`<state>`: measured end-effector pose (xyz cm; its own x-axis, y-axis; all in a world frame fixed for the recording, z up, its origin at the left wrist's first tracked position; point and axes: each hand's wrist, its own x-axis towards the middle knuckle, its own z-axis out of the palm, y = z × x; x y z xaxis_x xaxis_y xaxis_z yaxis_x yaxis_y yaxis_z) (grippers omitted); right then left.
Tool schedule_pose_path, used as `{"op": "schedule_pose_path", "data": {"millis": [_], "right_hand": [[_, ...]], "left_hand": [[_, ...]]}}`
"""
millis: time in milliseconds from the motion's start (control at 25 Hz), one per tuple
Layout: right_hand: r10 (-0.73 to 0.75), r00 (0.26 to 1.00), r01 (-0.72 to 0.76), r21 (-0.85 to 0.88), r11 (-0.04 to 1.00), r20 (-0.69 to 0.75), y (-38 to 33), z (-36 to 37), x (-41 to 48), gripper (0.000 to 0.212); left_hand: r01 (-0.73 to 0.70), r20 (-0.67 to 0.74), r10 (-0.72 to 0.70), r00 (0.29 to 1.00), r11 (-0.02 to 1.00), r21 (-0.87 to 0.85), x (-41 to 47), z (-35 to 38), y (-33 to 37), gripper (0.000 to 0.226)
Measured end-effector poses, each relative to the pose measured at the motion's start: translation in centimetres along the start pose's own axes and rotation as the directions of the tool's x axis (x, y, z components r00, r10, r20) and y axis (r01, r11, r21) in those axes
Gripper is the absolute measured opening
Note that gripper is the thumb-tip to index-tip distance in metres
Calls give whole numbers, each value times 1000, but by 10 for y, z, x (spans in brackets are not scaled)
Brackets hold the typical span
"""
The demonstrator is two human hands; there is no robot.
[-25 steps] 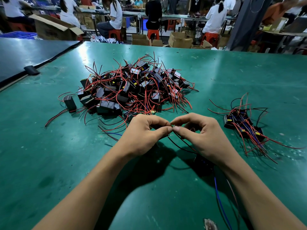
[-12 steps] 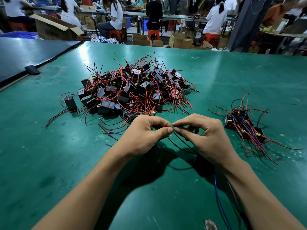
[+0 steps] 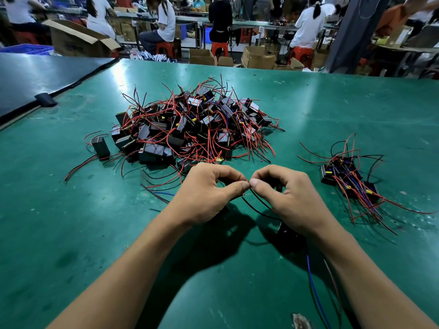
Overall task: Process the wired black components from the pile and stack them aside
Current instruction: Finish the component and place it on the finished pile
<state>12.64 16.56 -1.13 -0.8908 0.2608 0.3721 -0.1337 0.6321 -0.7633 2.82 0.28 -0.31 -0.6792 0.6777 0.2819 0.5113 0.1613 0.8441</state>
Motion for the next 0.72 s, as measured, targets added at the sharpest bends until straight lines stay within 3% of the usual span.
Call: {"op": "schedule_pose_path", "data": {"millis": [200, 400, 600, 720], "right_hand": [[176, 979, -188, 123, 974, 97, 2, 1, 4, 21], [158, 978, -186, 223, 957, 138, 1, -5, 2, 7], [13, 1000, -13, 8, 1000, -28, 3, -3, -1, 8], [-148, 985, 142, -69, 987, -85, 5, -3, 1, 12]], "left_hand": [[-46, -37, 51, 998, 992, 115, -1, 3, 3, 2], [-9, -78, 18, 997, 993, 114, 0, 0, 0, 4], [16, -65, -10, 998, 996, 92, 1, 0, -2, 4], [13, -38, -9, 999, 995, 100, 1, -1, -3, 3]]}}
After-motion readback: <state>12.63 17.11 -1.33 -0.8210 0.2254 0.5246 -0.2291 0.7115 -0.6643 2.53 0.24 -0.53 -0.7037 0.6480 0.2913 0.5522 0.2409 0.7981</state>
